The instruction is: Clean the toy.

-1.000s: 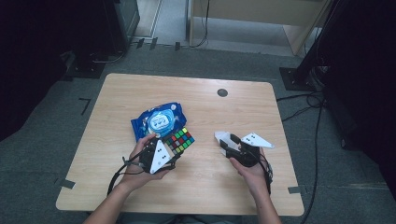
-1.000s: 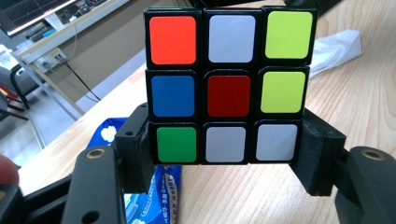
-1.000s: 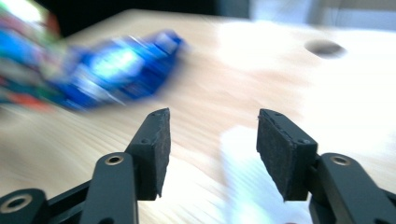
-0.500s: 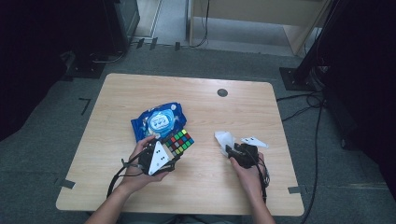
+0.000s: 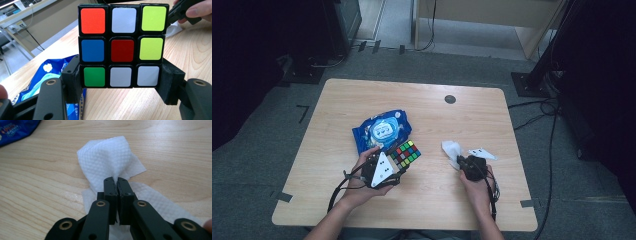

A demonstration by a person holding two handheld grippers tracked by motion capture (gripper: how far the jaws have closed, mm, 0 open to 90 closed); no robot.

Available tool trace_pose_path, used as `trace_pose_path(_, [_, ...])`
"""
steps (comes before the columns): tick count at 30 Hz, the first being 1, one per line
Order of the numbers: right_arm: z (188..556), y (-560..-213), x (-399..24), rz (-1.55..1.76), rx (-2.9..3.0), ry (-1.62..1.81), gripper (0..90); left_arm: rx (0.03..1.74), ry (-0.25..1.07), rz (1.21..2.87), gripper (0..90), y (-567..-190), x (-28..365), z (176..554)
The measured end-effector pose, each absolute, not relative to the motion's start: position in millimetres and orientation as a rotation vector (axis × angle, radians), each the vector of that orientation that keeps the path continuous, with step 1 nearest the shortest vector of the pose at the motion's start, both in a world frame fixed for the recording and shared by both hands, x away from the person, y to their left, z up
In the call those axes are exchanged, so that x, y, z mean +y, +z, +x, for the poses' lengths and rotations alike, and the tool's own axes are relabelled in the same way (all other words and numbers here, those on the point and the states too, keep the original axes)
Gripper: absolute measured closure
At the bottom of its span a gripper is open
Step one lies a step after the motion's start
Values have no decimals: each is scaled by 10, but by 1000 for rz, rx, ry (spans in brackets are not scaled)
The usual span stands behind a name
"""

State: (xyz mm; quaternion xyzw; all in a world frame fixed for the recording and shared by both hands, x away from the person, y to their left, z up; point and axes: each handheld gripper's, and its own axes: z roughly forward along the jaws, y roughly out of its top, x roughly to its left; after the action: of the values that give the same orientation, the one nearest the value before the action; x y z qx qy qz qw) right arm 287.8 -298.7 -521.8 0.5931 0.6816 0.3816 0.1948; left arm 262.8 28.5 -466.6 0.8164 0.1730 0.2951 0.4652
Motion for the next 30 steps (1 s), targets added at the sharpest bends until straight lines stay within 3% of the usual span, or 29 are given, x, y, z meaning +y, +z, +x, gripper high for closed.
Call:
trace_pose_path(6, [2818,-5115,-2973,1631,1896,1158,895,424,701,2016,343,-4682,281,2638])
trace_pose_path(20, [2411,-4325,-2403,1263,1916,1623,893,415,684,2051,343,-4733,190,2619])
trace_pose_path(30, [2304,-4281,-2108,1152,1979,1691,890,359,686,2049,344,-4721,72,2511])
